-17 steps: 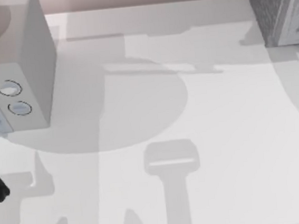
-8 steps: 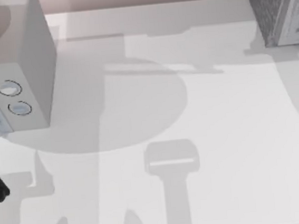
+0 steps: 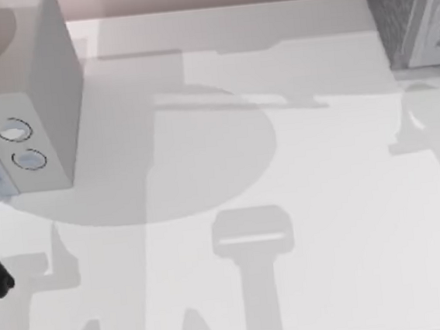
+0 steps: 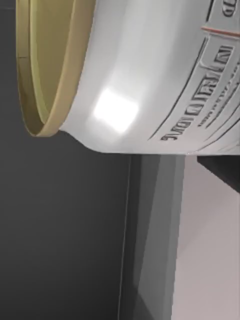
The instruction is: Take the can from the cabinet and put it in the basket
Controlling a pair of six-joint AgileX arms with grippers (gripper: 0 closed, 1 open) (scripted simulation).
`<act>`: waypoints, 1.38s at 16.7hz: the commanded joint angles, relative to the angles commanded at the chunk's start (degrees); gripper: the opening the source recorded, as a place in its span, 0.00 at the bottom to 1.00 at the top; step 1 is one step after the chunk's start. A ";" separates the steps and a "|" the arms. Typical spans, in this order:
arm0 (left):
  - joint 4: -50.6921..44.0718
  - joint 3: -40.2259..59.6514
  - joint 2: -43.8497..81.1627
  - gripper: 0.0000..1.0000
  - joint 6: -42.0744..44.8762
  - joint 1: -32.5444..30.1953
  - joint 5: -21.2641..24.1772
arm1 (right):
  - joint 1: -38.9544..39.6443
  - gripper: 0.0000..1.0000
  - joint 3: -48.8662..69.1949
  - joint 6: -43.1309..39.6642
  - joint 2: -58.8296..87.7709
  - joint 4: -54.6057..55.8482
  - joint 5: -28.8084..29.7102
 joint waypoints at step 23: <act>0.00 0.00 0.00 1.00 0.00 0.00 0.00 | -4.07 0.00 -72.67 2.84 -40.69 19.18 -1.26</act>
